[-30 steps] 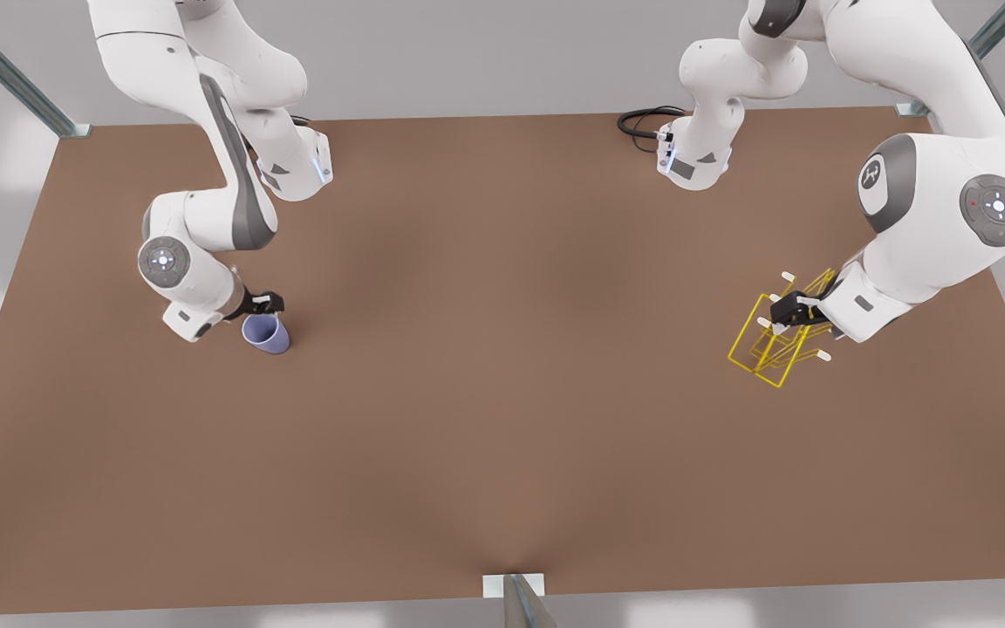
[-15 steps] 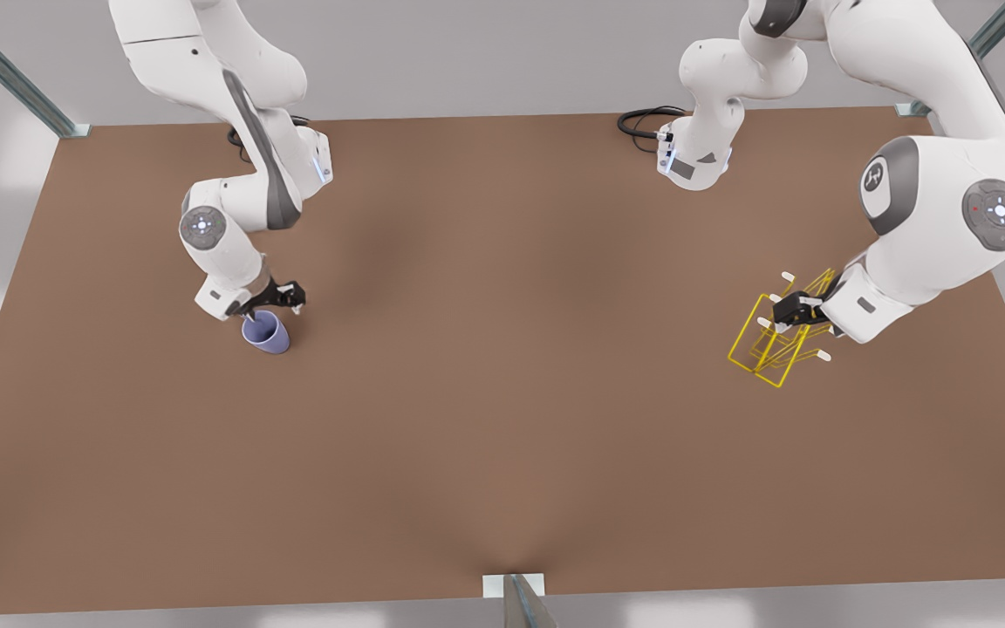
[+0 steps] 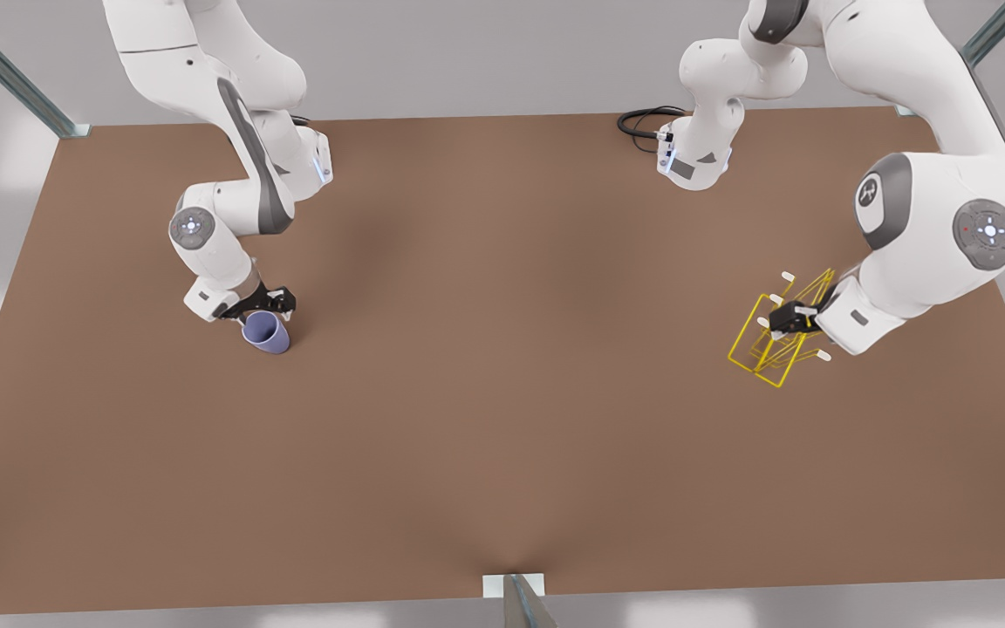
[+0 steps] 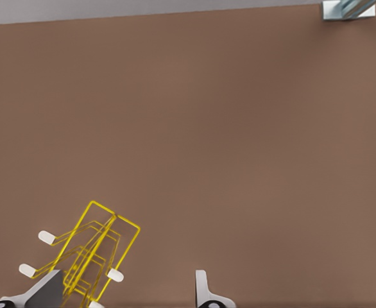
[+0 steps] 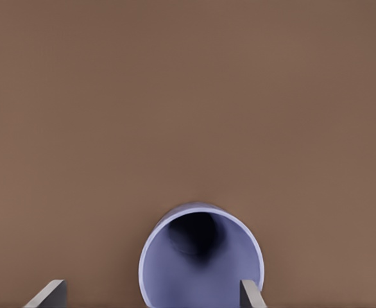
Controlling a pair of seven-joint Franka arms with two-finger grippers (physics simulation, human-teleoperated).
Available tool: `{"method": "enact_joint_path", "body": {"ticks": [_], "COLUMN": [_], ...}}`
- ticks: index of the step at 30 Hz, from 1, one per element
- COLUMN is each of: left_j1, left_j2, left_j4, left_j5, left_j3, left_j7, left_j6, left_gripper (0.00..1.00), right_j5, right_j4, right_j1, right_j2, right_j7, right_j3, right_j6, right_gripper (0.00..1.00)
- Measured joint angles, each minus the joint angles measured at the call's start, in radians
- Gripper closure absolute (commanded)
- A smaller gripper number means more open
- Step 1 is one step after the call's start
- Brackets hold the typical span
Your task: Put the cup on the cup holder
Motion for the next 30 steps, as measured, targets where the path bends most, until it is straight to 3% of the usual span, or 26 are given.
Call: {"method": "enact_joint_path", "body": {"ticks": [17, 21, 24, 25, 28, 29, 30], "left_j1": [0.003, 0.003, 0.003, 0.003, 0.003, 0.003, 0.003], "left_j2": [0.014, 0.014, 0.015, 0.015, 0.016, 0.017, 0.017], "left_j4": [0.000, 0.000, 0.000, -0.001, -0.001, -0.001, -0.001], "left_j5": [0.001, 0.000, 0.000, 0.000, 0.000, 0.000, 0.000], "left_j3": [0.000, 0.000, 0.000, 0.000, 0.000, 0.000, 0.000], "left_j7": [0.001, 0.001, 0.001, 0.001, 0.001, 0.001, 0.001], "left_j6": [0.001, 0.000, 0.000, 0.000, 0.000, 0.000, 0.000], "left_gripper": [0.00, 0.00, 0.00, 0.00, 0.00, 0.00, 0.00], "right_j5": [0.001, 0.001, 0.002, 0.002, 0.002, 0.002, 0.003], "right_j4": [-0.008, -0.008, -0.018, -0.019, -0.022, -0.022, -0.022], "right_j1": [0.009, 0.025, 0.018, 0.016, 0.014, 0.015, 0.016], "right_j2": [0.118, 0.124, 0.124, 0.125, 0.142, 0.144, 0.144], "right_j7": [-0.003, -0.003, -0.003, -0.004, -0.004, -0.005, -0.005], "right_j3": [0.001, 0.001, 0.001, 0.001, 0.001, 0.001, 0.001], "right_j6": [0.088, 0.097, 0.100, 0.101, 0.104, 0.104, 0.104], "right_gripper": [0.00, 0.20, 0.21, 0.26, 0.29, 0.42, 0.69]}}
